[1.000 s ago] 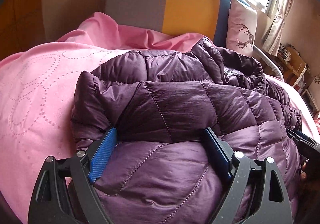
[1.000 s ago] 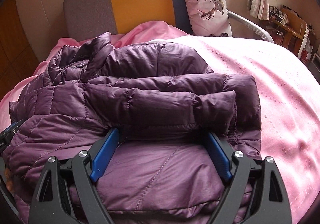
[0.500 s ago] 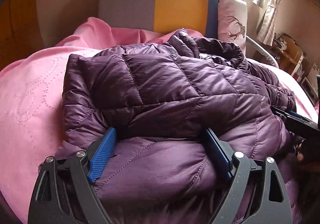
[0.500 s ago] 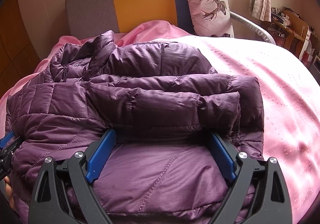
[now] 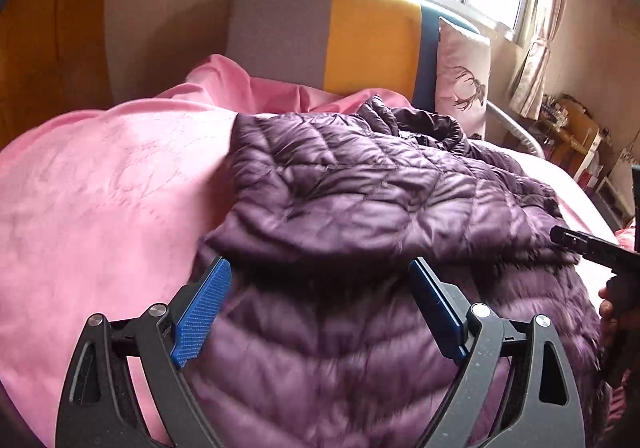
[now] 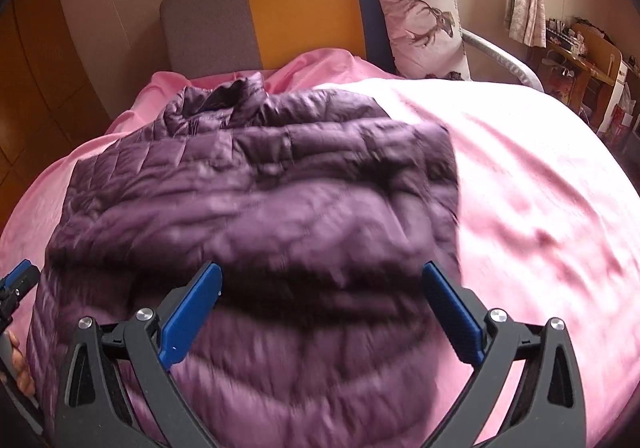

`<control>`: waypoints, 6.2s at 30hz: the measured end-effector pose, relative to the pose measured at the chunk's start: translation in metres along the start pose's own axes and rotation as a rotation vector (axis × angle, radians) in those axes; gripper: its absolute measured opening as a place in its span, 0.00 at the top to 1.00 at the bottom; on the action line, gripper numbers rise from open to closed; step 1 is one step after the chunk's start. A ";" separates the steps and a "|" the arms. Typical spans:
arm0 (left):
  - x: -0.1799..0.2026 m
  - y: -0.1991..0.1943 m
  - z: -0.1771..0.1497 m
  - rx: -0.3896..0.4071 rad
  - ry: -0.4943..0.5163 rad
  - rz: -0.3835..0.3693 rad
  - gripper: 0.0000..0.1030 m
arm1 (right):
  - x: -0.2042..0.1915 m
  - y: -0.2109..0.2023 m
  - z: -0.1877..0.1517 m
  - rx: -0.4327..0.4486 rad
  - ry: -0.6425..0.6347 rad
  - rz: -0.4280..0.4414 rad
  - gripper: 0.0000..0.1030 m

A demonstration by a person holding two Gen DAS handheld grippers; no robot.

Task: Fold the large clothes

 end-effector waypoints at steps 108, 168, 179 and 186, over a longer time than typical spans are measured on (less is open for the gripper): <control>-0.035 -0.105 -0.118 -0.212 -0.306 -0.484 0.89 | 0.058 -0.163 -0.130 -0.149 0.221 0.380 0.78; -0.021 -0.169 0.010 0.157 0.014 -0.256 0.98 | 0.018 -0.213 0.009 0.295 -0.087 0.071 0.94; -0.033 -0.099 0.081 0.153 -0.027 -0.216 0.98 | 0.008 -0.165 0.092 0.306 -0.019 0.037 0.94; -0.044 -0.020 0.081 0.028 -0.065 -0.179 0.98 | 0.026 -0.083 0.100 0.190 0.016 -0.052 0.94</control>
Point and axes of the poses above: each gripper's, at about its wrist camera, not at the fingertips, and y roughly the way its jaws point, x to its right, z to its top, the point moved 10 cm from there along y, roughly the way its jaws point, and after that the axes turned 5 degrees about y, right-handed, at the moved point
